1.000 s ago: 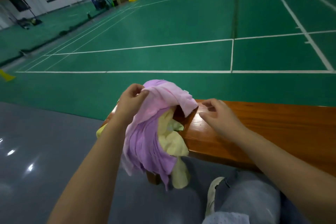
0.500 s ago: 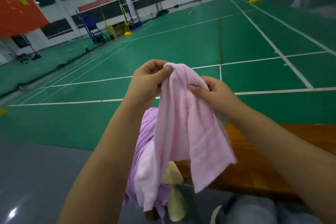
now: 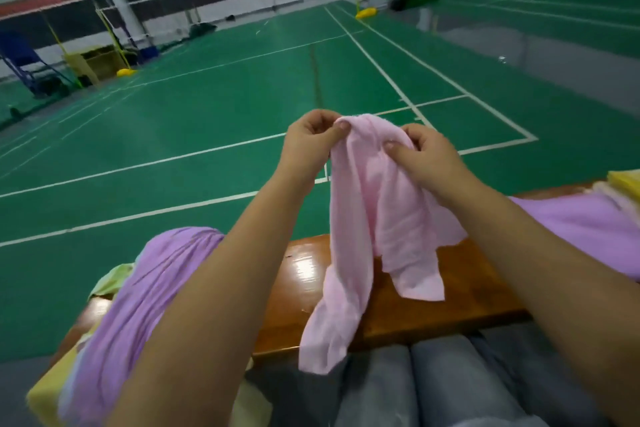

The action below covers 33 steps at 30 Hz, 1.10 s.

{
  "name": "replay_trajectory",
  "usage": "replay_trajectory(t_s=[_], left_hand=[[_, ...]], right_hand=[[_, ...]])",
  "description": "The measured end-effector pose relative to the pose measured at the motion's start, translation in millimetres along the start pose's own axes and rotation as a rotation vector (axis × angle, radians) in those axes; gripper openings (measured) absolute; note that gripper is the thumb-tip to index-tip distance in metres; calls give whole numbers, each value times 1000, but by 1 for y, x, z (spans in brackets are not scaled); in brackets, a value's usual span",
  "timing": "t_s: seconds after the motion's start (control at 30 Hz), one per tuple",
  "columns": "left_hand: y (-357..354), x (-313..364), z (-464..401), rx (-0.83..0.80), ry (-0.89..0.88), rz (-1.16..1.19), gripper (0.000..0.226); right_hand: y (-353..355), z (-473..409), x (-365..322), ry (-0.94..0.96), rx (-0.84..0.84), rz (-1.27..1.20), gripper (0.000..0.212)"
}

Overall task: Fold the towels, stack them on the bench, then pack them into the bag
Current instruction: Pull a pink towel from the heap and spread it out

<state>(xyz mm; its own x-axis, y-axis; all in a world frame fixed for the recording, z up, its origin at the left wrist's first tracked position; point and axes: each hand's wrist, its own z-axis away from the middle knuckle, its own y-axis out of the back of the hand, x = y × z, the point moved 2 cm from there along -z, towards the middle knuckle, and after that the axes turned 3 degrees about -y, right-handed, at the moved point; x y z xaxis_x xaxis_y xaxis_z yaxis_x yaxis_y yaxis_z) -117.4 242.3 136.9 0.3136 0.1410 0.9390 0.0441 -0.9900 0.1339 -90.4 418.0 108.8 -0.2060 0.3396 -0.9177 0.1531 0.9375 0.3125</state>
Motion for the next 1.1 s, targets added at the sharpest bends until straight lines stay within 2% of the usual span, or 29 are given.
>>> replay_trajectory(t_s=[0.1,0.17,0.23,0.3,0.4,0.53,0.63,0.77,0.87,0.97,1.1], left_hand=[[-22,-59,22,-86,116,-126,18],[-28,-99,47,-165,222,-219,8],[-31,-133,75,-246,302,-441,26],[-28,-159,103,-252,354,-614,38],[-19,-184,131,-117,516,-734,41],[-10,-200,134,25,659,-712,38],[-6,-206,116,113,764,-558,42],[-11,-207,96,17,915,-523,35],[-17,-203,84,9,908,-409,26],[-5,-186,70,162,773,-256,29],[29,-147,57,375,517,-165,13]], right_hand=[[6,7,55,-103,-38,145,16],[3,18,92,-190,-100,253,13],[-1,30,129,-288,-141,348,9],[-5,44,158,-410,-91,419,21],[-6,68,181,-534,30,532,42],[-3,99,191,-600,86,601,57],[6,110,194,-614,92,484,50],[15,108,191,-641,54,267,38],[20,95,182,-629,108,200,31],[31,81,169,-578,229,137,21],[44,66,144,-449,415,66,19]])
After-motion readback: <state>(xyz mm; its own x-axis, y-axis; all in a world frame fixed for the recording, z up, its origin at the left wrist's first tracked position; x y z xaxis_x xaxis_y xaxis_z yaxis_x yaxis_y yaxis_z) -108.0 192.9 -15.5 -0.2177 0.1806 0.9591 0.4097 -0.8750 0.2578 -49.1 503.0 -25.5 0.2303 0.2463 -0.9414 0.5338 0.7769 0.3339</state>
